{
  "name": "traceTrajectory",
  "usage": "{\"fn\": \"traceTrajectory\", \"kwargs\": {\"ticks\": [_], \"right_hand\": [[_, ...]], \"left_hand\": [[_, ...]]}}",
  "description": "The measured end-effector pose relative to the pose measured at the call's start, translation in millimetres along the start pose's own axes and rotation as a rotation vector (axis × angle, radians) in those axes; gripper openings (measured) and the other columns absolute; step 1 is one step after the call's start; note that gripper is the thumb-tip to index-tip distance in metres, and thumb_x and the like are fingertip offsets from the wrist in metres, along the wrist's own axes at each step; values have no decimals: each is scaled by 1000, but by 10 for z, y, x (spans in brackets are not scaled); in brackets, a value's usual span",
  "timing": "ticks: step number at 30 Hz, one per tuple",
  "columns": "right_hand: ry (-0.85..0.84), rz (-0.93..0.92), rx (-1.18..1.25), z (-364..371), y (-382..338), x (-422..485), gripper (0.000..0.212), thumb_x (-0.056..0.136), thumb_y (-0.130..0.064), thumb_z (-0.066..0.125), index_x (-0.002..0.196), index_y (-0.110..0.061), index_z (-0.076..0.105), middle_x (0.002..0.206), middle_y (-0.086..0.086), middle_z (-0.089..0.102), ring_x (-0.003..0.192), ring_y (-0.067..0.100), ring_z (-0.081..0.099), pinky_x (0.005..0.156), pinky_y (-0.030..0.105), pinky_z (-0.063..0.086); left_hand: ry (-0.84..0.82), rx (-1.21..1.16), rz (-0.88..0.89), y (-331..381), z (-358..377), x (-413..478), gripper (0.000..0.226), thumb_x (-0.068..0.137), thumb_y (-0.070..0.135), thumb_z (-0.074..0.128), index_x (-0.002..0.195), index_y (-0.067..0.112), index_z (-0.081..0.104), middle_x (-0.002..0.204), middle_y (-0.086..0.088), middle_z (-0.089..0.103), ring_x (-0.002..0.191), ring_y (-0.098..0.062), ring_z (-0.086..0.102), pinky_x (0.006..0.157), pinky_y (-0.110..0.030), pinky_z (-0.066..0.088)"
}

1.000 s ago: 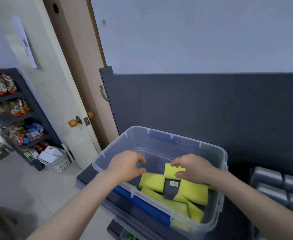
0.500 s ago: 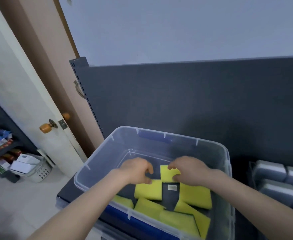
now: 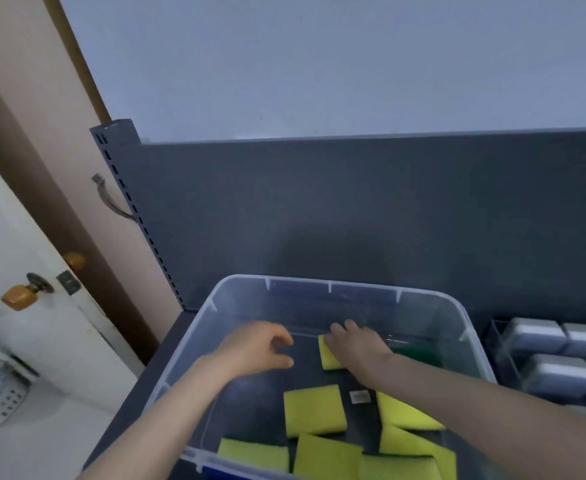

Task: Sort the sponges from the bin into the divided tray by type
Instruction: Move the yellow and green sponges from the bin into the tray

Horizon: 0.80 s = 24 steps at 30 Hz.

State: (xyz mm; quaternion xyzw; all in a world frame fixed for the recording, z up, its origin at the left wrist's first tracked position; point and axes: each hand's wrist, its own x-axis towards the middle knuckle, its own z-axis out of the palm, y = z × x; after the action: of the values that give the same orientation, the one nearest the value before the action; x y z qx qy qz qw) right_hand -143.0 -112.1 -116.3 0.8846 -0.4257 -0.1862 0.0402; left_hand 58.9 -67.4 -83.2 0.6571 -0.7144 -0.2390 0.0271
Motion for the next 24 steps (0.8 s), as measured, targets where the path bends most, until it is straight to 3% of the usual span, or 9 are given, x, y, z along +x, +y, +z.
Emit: {"fn": "traceTrajectory", "kwargs": {"ticks": [4, 9, 11, 13, 15, 18, 21, 24], "right_hand": [[17, 44, 186, -27, 92, 12, 54, 77, 5, 56, 126, -12, 42, 126, 10, 47, 114, 32, 47, 85, 41, 46], [212, 193, 897, -191, 89, -96, 36, 69, -8, 64, 102, -22, 57, 98, -3, 63, 92, 17, 61, 71, 25, 48], [232, 195, 1270, -283, -32, -118, 31, 68, -1, 63, 93, -21, 62, 92, 0, 67, 87, 17, 64, 69, 25, 53], [220, 186, 1489, -327, -118, -123, 32, 71, 4, 60, 91, -20, 64, 93, 4, 68, 88, 19, 65, 67, 25, 54], [272, 179, 1434, -309, -132, -130, 31, 74, 2, 62, 95, -20, 65, 94, 0, 68, 90, 17, 65, 73, 20, 52], [330, 207, 1033, -222, -109, -236, 37, 77, -12, 66, 113, -18, 63, 100, -6, 66, 92, 9, 62, 82, 16, 49], [92, -47, 615, -108, -236, -405, 46, 80, -31, 67, 125, -26, 57, 124, -8, 59, 113, 12, 54, 95, 24, 43], [-12, -239, 378, -26, -384, -425, 42, 84, -26, 62, 126, -26, 55, 132, -3, 49, 124, 21, 42, 98, 31, 40]], "left_hand": [[34, -113, 48, -79, -45, 43, 46, 78, 40, 74, 121, 30, 60, 121, 14, 62, 96, 0, 59, 79, -17, 45], [96, -223, 123, -119, -45, 87, 73, 70, 36, 81, 134, 32, 47, 128, 17, 50, 112, -3, 54, 94, -25, 47], [99, -332, 162, -107, -15, 129, 62, 67, 37, 82, 123, 32, 55, 119, 18, 59, 106, -1, 57, 94, -31, 49], [139, -392, 155, -98, -2, 150, 41, 68, 35, 81, 103, 29, 60, 100, 14, 65, 93, -4, 61, 85, -34, 52], [217, -432, 109, -112, -28, 145, 31, 70, 29, 81, 93, 24, 60, 88, 10, 65, 83, -9, 61, 75, -31, 50], [346, -354, 18, -188, -91, 117, 29, 73, 29, 79, 92, 25, 57, 86, 12, 61, 80, -7, 58, 66, -27, 45], [438, -196, -64, -260, -127, 116, 30, 75, 34, 76, 93, 32, 52, 92, 14, 55, 83, -11, 56, 67, -29, 44], [456, -188, -81, -278, -130, 116, 30, 75, 36, 75, 95, 32, 54, 95, 12, 55, 85, -13, 56, 70, -33, 49]]}}
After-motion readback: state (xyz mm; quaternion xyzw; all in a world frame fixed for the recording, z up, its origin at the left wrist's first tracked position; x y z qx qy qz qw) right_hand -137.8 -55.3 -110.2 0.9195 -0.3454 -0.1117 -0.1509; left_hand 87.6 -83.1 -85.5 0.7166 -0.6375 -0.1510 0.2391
